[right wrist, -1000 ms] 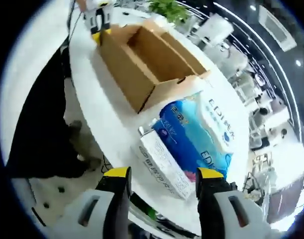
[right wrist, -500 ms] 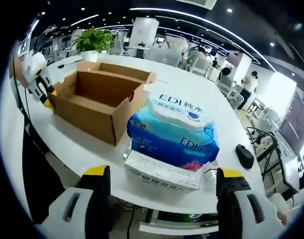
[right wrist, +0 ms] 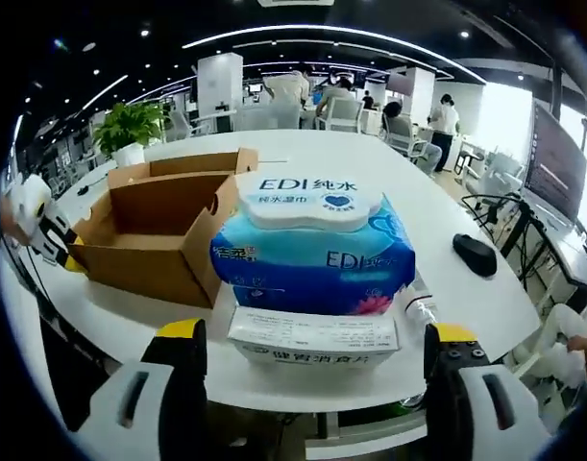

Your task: Operate the shoe box by opening the lid, removing the specified soft item, and placing it in the target area until the item is outside and the box remains undamaged.

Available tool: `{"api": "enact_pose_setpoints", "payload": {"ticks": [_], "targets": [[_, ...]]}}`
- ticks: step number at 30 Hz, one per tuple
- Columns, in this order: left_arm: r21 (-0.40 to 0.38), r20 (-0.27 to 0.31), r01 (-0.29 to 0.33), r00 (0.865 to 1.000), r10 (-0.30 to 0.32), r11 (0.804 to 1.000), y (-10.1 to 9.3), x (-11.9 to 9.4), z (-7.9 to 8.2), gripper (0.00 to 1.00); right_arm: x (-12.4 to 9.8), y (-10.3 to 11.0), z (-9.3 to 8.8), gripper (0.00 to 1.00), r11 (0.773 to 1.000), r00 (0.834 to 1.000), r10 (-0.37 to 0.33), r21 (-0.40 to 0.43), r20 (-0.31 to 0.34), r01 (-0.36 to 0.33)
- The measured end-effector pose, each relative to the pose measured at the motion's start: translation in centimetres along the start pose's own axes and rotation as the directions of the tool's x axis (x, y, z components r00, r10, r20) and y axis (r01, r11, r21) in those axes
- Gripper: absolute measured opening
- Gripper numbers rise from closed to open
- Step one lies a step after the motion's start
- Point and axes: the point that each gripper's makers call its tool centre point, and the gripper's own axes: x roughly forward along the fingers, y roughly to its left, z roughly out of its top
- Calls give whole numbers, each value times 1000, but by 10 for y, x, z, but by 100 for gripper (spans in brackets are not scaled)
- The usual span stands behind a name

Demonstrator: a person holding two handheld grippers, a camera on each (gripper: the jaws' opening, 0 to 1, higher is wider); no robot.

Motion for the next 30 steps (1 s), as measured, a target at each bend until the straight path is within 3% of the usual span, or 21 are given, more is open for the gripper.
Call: {"api": "enact_pose_setpoints", "payload": {"ticks": [8, 15, 22, 30], "targets": [[0, 1, 0, 1000, 0, 1000, 0, -1, 1, 7, 13, 1, -9, 89, 999, 998, -20, -49, -54, 18], [-1, 2, -2, 1000, 2, 1000, 0, 0, 0, 7, 12, 4, -10, 83, 996, 998, -8, -88, -56, 3], [2, 3, 1, 1000, -1, 1000, 0, 0, 0, 7, 15, 8, -11, 83, 991, 998, 34, -126, -48, -40], [-1, 2, -3, 1000, 3, 1000, 0, 0, -1, 7, 13, 7, -15, 86, 994, 997, 11, -111, -73, -19]]}}
